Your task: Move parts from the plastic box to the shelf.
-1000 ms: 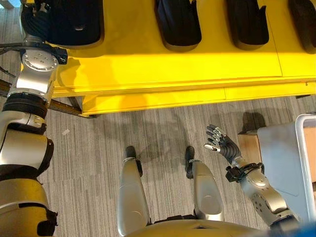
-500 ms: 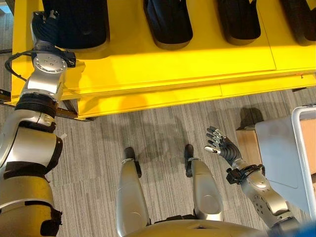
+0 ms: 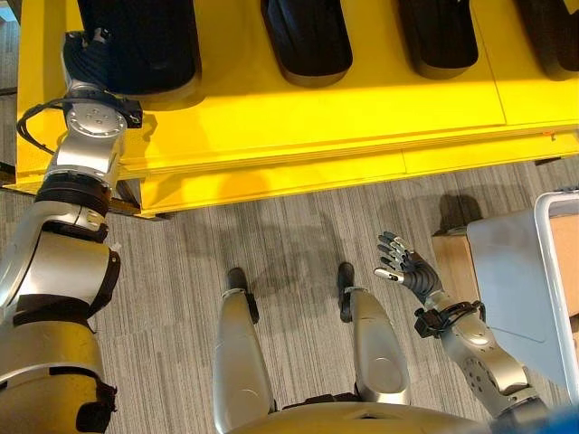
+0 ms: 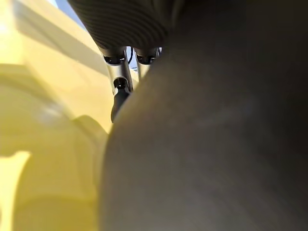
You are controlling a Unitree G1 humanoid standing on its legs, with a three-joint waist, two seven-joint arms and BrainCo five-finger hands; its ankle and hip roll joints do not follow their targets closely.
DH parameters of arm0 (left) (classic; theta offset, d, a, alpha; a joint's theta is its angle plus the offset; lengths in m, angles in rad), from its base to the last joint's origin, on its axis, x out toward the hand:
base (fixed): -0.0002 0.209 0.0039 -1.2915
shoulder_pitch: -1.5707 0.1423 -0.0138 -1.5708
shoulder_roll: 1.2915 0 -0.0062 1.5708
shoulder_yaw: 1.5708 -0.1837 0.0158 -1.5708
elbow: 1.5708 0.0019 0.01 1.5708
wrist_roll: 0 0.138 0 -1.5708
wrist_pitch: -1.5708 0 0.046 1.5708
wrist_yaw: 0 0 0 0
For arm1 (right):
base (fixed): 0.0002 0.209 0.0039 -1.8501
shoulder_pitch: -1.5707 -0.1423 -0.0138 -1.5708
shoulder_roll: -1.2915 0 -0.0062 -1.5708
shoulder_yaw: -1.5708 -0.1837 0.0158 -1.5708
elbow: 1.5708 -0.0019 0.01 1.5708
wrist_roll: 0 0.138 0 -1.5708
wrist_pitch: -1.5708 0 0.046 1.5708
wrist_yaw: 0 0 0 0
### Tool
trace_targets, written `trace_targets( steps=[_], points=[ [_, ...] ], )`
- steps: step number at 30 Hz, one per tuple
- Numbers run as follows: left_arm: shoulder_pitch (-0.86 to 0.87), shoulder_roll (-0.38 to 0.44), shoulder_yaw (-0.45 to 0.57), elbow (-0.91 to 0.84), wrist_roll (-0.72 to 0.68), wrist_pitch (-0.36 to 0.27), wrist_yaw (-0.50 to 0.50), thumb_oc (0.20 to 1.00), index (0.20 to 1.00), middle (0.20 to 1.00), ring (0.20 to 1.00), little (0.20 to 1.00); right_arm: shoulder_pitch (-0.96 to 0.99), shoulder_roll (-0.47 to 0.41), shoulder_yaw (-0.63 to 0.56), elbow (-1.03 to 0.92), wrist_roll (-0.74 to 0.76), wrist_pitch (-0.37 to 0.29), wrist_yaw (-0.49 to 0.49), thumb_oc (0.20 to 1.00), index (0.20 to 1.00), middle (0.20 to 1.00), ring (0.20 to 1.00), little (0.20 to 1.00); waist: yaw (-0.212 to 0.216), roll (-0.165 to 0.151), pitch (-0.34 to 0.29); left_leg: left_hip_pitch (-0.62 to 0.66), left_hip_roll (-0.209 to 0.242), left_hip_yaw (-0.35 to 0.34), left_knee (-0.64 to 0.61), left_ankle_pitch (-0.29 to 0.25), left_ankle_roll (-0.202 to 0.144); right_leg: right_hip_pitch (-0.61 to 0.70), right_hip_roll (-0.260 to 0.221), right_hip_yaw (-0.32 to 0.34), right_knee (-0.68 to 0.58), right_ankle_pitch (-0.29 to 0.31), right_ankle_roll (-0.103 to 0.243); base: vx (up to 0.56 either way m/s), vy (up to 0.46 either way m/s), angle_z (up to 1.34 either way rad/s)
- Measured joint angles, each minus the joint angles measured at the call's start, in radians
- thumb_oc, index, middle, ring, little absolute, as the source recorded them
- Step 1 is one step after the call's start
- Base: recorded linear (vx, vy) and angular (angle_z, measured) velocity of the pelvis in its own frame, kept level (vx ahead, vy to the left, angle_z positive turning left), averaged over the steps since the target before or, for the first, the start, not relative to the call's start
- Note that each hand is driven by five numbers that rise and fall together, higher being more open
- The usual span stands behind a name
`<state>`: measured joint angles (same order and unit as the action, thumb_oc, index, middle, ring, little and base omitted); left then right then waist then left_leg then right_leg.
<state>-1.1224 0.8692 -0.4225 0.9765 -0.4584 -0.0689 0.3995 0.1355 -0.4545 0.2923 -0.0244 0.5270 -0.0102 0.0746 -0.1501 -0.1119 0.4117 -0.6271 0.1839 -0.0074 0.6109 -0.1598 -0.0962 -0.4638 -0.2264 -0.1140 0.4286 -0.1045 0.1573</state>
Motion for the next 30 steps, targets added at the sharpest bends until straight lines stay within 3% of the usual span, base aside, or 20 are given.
trace_targets(
  steps=[16, 17, 18, 19, 30],
  points=[
    [0.001, 0.000, 0.017, 0.000, -0.003, 0.000, 0.002, 0.200, 0.200, 0.200, 0.200, 0.200, 0.000, -0.037, 0.013, 0.000, 0.000, -0.007, 0.002, 1.000, 1.000, 1.000, 1.000, 1.000, 0.003, 0.000, 0.000, -0.015, 0.000, -0.002, 0.003, 0.000, 0.000, -0.015, 0.000, -0.001, 0.011, -0.001, 0.000, 0.00, 0.000, 0.00],
    [0.001, 0.000, 0.017, 0.000, -0.003, 0.000, 0.002, 0.470, 0.470, 0.470, 0.470, 0.470, 0.000, -0.037, 0.013, 0.000, 0.000, -0.007, 0.002, 1.000, 1.000, 1.000, 1.000, 1.000, 0.003, 0.000, 0.000, -0.015, 0.000, -0.002, 0.003, 0.000, 0.000, -0.016, 0.000, -0.001, 0.012, -0.001, 0.000, 0.00, 0.000, 0.00],
    [0.001, 0.000, 0.017, 0.000, -0.003, 0.000, 0.002, 0.536, 0.536, 0.536, 0.536, 0.536, 0.000, -0.037, 0.013, 0.000, 0.000, -0.007, 0.002, 1.000, 1.000, 1.000, 1.000, 1.000, 0.003, 0.000, 0.000, -0.015, 0.000, -0.002, 0.003, 0.000, 0.000, -0.016, 0.000, -0.001, 0.012, -0.001, 0.000, 0.00, 0.000, 0.00],
    [0.001, 0.000, 0.017, 0.000, -0.003, 0.000, 0.002, 1.000, 1.000, 1.000, 1.000, 1.000, 0.000, -0.037, 0.013, 0.000, 0.000, -0.007, 0.002, 1.000, 1.000, 1.000, 1.000, 1.000, 0.002, 0.000, 0.000, -0.015, 0.000, -0.002, 0.003, 0.000, 0.000, -0.017, -0.001, -0.001, 0.012, -0.002, 0.000, 0.00, 0.000, 0.00],
    [0.000, 0.000, 0.017, 0.002, -0.002, 0.000, -0.003, 1.000, 1.000, 1.000, 1.000, 1.000, 0.001, -0.037, 0.013, 0.000, 0.000, -0.007, 0.003, 1.000, 1.000, 1.000, 1.000, 1.000, 0.002, 0.000, 0.000, -0.016, 0.001, -0.001, 0.002, 0.000, 0.000, -0.027, -0.003, 0.001, 0.028, -0.011, -0.005, 0.00, 0.000, 0.00]
  ],
)
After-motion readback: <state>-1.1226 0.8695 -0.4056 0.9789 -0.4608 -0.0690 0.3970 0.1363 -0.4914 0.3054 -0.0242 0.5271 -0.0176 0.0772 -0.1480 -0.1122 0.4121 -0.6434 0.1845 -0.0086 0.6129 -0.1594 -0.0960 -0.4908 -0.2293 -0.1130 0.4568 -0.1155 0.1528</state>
